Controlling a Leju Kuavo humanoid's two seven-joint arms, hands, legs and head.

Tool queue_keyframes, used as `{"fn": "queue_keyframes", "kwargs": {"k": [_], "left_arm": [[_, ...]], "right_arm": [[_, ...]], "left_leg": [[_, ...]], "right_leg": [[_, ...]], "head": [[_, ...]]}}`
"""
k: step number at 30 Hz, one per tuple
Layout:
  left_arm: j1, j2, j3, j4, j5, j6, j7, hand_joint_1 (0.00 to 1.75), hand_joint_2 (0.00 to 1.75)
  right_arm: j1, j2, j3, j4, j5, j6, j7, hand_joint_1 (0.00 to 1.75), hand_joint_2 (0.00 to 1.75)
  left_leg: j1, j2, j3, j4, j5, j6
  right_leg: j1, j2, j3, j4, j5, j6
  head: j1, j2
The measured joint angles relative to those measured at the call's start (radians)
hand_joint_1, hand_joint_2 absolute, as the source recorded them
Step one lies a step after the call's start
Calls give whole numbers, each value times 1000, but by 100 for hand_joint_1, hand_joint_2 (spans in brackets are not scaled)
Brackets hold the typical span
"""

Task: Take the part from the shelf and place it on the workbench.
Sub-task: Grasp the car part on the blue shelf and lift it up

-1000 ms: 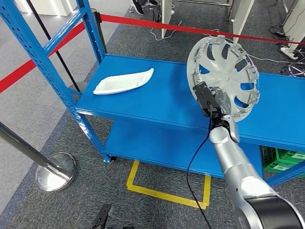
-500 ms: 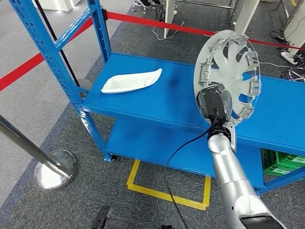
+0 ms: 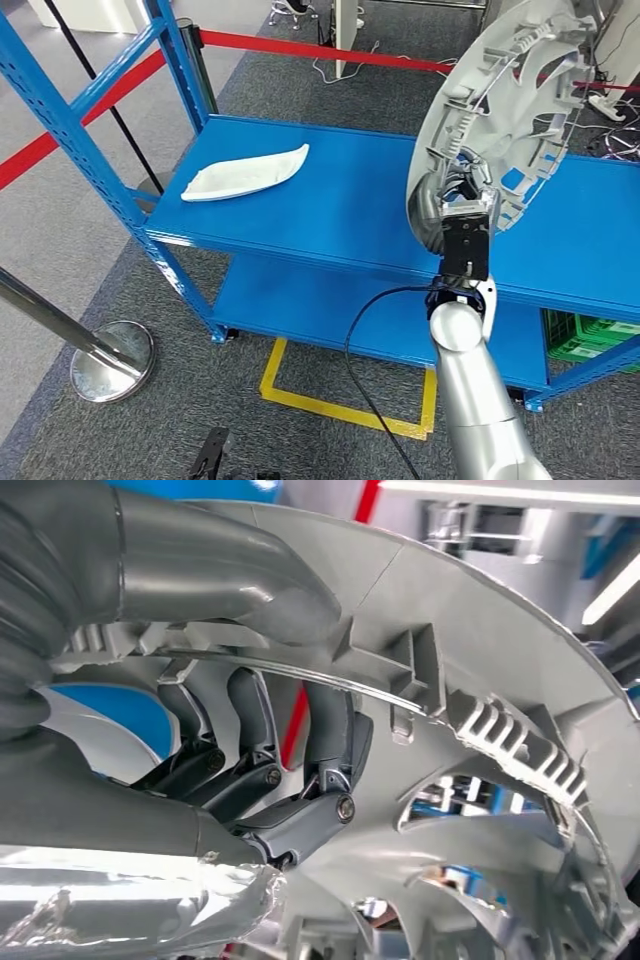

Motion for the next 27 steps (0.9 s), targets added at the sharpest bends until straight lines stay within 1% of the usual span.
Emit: {"fn": "queue_keyframes", "kwargs": {"k": [1, 2, 3, 4, 6, 7, 8, 9, 10, 12, 13, 14, 15, 16, 17, 18, 19, 20, 21, 23, 24, 25, 27], "left_arm": [[2, 0, 1, 0, 2, 1, -1, 0, 175], [4, 0, 2, 0, 4, 3, -2, 0, 175], [6, 1, 4, 0, 6, 4, -3, 0, 175], [8, 1, 7, 0, 7, 6, -4, 0, 175], [14, 2, 14, 0, 9, 8, -7, 0, 175], [16, 1, 16, 0, 10, 9, -9, 0, 175], [18, 2, 18, 0, 12, 10, -10, 0, 175], [19, 1, 19, 0, 14, 11, -11, 0, 175], [19, 1, 19, 0, 15, 12, -12, 0, 175], [21, 1, 20, 0, 18, 14, -14, 0, 175], [22, 2, 21, 0, 19, 14, -16, 0, 175], [22, 2, 22, 0, 22, 14, -17, 0, 175], [23, 2, 23, 0, 24, 14, -19, 0, 175], [23, 2, 24, 0, 26, 15, -21, 0, 175], [23, 2, 25, 0, 28, 15, -23, 0, 175], [24, 3, 28, 0, 30, 16, -25, 0, 175], [25, 4, 31, 0, 33, 17, -28, 0, 175], [26, 4, 35, 0, 36, 18, -30, 0, 175], [27, 4, 40, 0, 39, 18, -33, 0, 175], [28, 4, 45, 0, 44, 18, -39, 0, 175], [27, 4, 46, 0, 46, 19, -42, 0, 175], [27, 4, 48, 0, 48, 19, -46, 0, 175], [27, 4, 53, 0, 51, 22, -51, 0, 175]], "right_arm": [[10, 2, 7, -22, -7, -1, -9, 175, 175], [20, 4, 14, -44, -13, -2, -20, 175, 175], [32, 6, 24, -68, -17, -4, -31, 175, 175], [44, 7, 33, -92, -19, -6, -42, 175, 175], [66, 7, 52, -136, -20, -10, -60, 175, 175], [75, 7, 61, -157, -20, -13, -66, 175, 175], [84, 7, 69, -176, -19, -15, -71, 175, 175], [92, 7, 77, -194, -19, -17, -75, 175, 175], [101, 7, 84, -211, -20, -17, -78, 175, 175], [116, 6, 99, -239, -28, -12, -87, 175, 175], [124, 5, 106, -252, -34, -7, -92, 175, 175], [132, 4, 113, -265, -39, -1, -98, 175, 175], [139, 3, 121, -278, -44, 4, -103, 175, 175], [147, 2, 131, -292, -46, 9, -108, 175, 175], [153, 1, 140, -306, -49, 13, -114, 175, 175], [161, 0, 152, -323, -52, 19, -122, 175, 175], [170, -1, 164, -339, -55, 24, -129, 175, 175], [181, -3, 176, -353, -57, 27, -137, 175, 175], [193, -5, 189, -368, -59, 28, -144, 175, 175], [217, -9, 212, -395, -61, 27, -155, 175, 175], [228, -10, 223, -407, -63, 27, -160, 175, 175], [238, -13, 233, -419, -67, 28, -165, 175, 175], [259, -22, 252, -444, -76, 32, -179, 175, 175]], "left_leg": [[-5, 0, 29, -57, 34, 8], [-10, 0, 61, -119, 61, 16], [-14, 0, 88, -174, 77, 21], [-17, -1, 105, -208, 82, 23], [-18, -3, 113, -232, 79, 24], [-17, -3, 115, -236, 82, 27], [-15, -3, 117, -240, 84, 30], [-13, -3, 120, -245, 86, 34], [-11, -2, 121, -247, 87, 36], [-11, -2, 122, -248, 87, 39], [-10, -2, 123, -248, 87, 40], [-9, -2, 124, -247, 86, 39], [-6, -3, 126, -247, 85, 37], [-3, -4, 129, -246, 83, 33], [-2, -4, 130, -244, 80, 27], [-1, -5, 131, -239, 77, 21], [-2, -6, 131, -236, 75, 15], [-3, -6, 130, -235, 75, 10], [-3, -6, 131, -234, 76, 7], [-1, -4, 129, -230, 68, 0], [0, -3, 120, -209, 52, -3], [0, -1, 102, -169, 27, -6], [-1, 0, 47, -48, -31, -7]], "right_leg": [[0, 1, 1, 0, 0, 0], [2, 1, 2, 1, -1, 1], [4, 2, 0, 1, -2, 3], [4, 1, -1, 1, -1, 7], [4, 0, -2, -3, 1, 17], [3, -1, -2, -4, -1, 22], [3, -1, -6, 3, -9, 25], [3, -1, -17, 29, -27, 28], [3, -1, -39, 76, -55, 29], [4, -2, -95, 204, -112, 33], [3, -2, -116, 249, -123, 37], [1, -3, -121, 259, -117, 42], [-2, -4, -107, 231, -93, 47], [-6, -6, -75, 169, -58, 54], [-9, -7, -39, 102, -33, 62], [-12, -6, -8, 45, -16, 62], [-12, -4, 12, 10, -9, 59], [-10, -2, 18, 1, -14, 50], [-8, 0, 18, -1, -14, 38], [-7, 0, 18, 0, -14, 21], [-7, -1, 19, -1, -14, 13], [-7, -1, 20, -2, -14, 8], [-5, -3, 21, -2, -15, 2]], "head": [[0, 0], [0, 0], [-1, 0], [-1, 0], [-1, 0], [-1, 0], [-1, 0], [1, 0], [1, 0], [1, 0], [1, 0], [1, 0], [1, 0], [1, 0], [2, 0], [2, 0], [1, 0], [1, 0], [0, 0], [-1, 0], [-2, 0], [-3, 0], [-4, 0]]}}
